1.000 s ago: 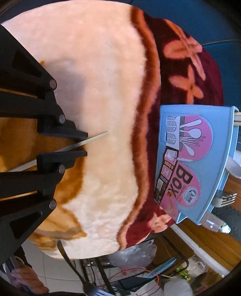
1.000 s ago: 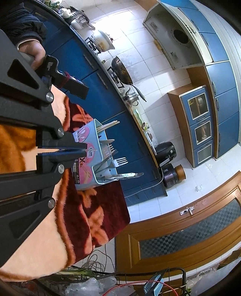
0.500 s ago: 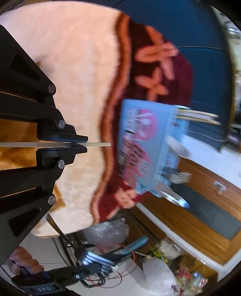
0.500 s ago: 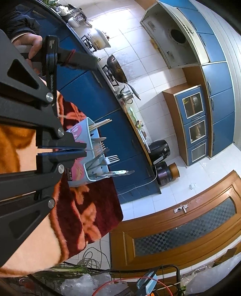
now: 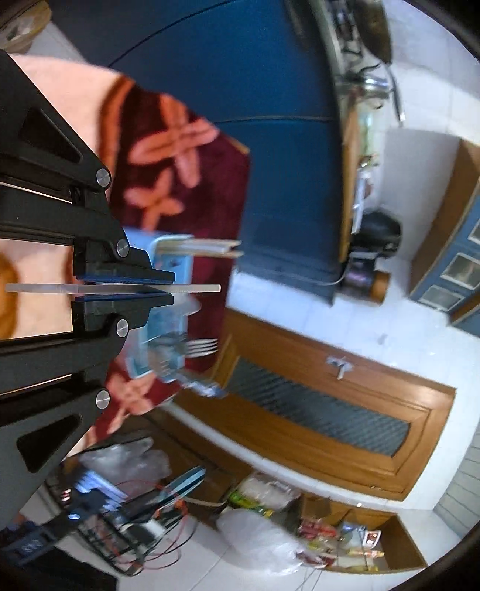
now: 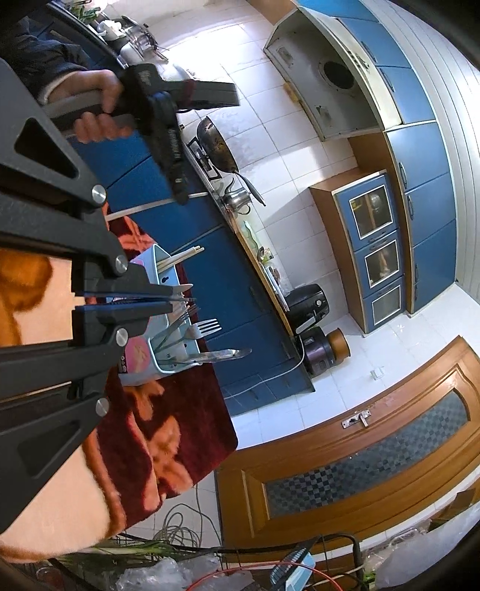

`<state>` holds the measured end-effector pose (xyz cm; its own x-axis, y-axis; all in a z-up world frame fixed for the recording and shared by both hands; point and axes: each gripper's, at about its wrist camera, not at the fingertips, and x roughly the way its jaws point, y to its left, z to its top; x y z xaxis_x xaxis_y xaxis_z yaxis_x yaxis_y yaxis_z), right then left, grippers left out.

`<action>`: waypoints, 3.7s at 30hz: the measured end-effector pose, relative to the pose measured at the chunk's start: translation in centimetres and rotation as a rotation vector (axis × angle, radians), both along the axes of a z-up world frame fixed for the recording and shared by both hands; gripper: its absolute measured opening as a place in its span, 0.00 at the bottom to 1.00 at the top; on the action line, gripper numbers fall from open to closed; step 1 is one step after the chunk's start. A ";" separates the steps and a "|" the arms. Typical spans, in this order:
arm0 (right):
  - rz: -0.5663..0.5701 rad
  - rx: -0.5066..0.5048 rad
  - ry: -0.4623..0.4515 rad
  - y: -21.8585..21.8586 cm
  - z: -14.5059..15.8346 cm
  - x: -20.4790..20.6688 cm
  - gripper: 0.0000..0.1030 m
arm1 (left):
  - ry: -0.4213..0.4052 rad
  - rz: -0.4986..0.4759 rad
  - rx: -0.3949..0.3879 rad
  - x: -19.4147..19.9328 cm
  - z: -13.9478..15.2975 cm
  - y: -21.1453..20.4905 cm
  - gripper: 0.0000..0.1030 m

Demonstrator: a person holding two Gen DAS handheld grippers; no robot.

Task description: Organize utensils

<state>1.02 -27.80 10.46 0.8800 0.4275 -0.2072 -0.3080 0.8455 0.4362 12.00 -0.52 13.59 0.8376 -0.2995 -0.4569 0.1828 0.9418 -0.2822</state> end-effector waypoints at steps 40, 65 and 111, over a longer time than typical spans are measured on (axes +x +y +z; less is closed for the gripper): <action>-0.045 0.097 -0.105 1.2 5.7 11.5 0.04 | -0.177 0.105 0.070 8.8 -3.5 -0.4 0.04; -0.073 0.051 0.009 1.1 1.2 12.8 0.16 | -0.155 0.034 0.099 6.8 -3.4 -1.4 0.22; -0.156 -0.352 -0.052 6.0 -6.5 -4.6 0.85 | -0.141 0.194 0.261 -11.0 -9.9 0.9 0.74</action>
